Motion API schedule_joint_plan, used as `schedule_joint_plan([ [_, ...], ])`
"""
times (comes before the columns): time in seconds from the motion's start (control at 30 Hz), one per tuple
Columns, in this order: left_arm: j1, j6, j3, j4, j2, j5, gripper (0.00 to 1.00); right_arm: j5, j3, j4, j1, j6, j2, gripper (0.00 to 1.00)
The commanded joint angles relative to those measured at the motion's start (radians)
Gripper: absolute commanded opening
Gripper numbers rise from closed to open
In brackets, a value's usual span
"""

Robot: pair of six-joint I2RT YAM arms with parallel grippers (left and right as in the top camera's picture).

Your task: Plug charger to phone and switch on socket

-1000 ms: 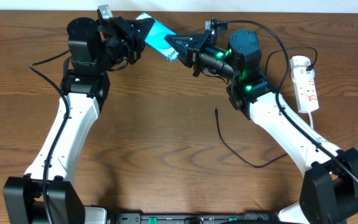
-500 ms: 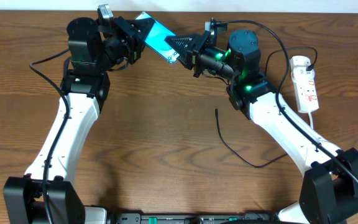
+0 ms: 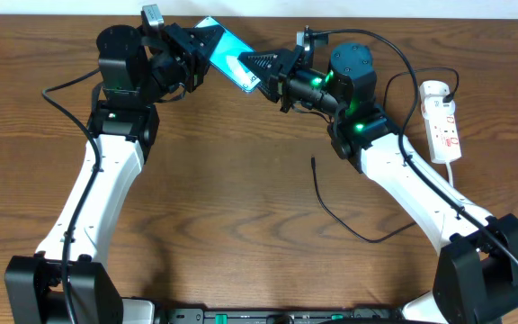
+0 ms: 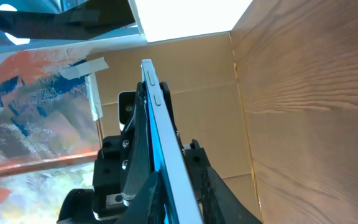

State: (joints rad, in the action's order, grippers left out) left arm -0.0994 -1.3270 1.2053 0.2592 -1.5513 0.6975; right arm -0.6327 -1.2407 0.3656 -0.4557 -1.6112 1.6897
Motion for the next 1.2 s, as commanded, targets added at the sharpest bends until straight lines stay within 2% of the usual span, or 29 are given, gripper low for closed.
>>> schedule_joint_plan([
  [0.0,-0.004,0.007,0.016,0.019,0.017,0.028,0.07,0.003,0.01,-0.006,-0.003,0.023,0.014,0.2],
  [0.5,-0.003,0.025,0.016,0.019,0.017,0.028,0.07,0.001,0.01,-0.006,-0.003,0.039,0.014,0.35],
  [0.8,0.01,0.051,0.01,0.015,0.017,0.028,0.07,-0.01,0.01,-0.006,-0.003,0.077,0.014,0.53],
  [1.17,0.082,0.129,0.01,-0.095,0.017,0.028,0.08,-0.043,0.01,-0.023,0.003,0.154,0.014,0.64],
])
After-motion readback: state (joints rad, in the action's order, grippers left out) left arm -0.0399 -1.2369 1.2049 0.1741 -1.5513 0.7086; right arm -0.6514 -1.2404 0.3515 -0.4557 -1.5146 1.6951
